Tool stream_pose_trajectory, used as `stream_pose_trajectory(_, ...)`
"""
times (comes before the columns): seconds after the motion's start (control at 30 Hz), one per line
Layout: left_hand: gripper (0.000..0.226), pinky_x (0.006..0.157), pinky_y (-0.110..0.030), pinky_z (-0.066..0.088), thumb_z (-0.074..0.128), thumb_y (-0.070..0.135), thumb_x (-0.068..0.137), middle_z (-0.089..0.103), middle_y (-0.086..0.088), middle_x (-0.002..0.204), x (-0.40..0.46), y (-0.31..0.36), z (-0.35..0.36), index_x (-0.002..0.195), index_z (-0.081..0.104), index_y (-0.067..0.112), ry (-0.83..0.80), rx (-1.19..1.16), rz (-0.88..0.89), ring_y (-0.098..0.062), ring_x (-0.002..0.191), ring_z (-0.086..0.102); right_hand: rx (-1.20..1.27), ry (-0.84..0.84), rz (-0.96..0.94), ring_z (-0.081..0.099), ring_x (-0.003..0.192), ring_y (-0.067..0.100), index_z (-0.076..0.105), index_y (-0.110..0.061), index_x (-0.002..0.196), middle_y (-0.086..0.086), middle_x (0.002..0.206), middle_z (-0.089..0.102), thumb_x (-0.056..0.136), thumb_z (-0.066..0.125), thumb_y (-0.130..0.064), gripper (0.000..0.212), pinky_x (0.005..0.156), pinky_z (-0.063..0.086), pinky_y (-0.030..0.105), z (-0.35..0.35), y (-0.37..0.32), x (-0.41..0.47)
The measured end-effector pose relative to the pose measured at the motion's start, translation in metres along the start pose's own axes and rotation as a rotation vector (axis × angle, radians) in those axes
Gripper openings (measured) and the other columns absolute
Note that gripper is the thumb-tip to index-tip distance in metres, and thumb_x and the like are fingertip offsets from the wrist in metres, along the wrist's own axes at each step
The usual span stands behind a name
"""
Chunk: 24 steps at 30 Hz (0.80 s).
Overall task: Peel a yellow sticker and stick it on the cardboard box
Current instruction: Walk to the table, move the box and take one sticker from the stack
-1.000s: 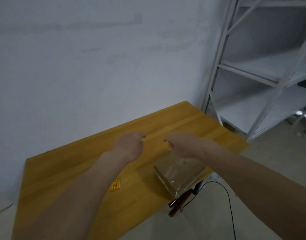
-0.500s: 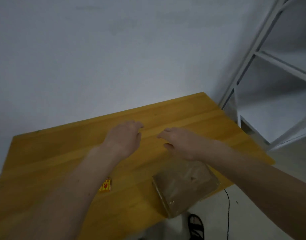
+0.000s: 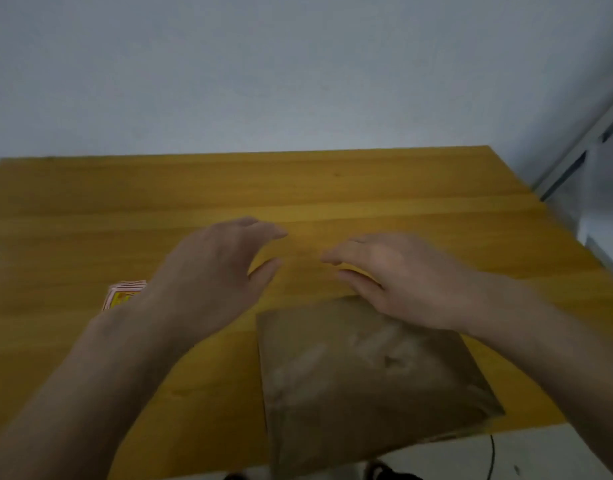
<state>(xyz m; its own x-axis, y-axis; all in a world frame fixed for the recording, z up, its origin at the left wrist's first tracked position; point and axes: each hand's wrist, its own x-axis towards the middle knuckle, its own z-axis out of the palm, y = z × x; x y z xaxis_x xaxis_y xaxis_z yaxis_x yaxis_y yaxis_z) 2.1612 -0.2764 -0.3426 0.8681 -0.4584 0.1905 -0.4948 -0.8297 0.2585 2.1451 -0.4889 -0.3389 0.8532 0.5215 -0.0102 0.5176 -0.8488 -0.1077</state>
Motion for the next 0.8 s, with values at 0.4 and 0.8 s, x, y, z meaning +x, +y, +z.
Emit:
stream_pose_trajectory(0.4,0.032,0.088,-0.042,0.052,0.062,0.026,0.088,0.067,-0.006,0.12,-0.147,0.004,-0.01,0.119,0.064,0.02,0.047,0.086,-0.323,-0.025,0.106,0.063,0.042,0.092,-0.142,0.054,0.117,0.018,0.055,-0.024,0.128,-0.003,0.128,0.061,0.097,0.043,-0.032,0.034,0.095,0.047,0.04,0.012,-0.093,-0.065)
stream_pose_trajectory(0.8,0.034,0.092,-0.033,0.045,0.055,0.034,0.091,0.061,-0.002,0.127,-0.232,-0.031,0.009,0.124,0.058,0.027,-0.063,0.115,-0.545,-0.021,0.118,0.055,0.066,-0.069,-0.121,0.04,0.132,0.026,0.046,-0.017,0.135,0.006,0.141,0.047,0.096,0.044,-0.029,0.04,0.105,0.037,0.04,0.08,-0.209,-0.033)
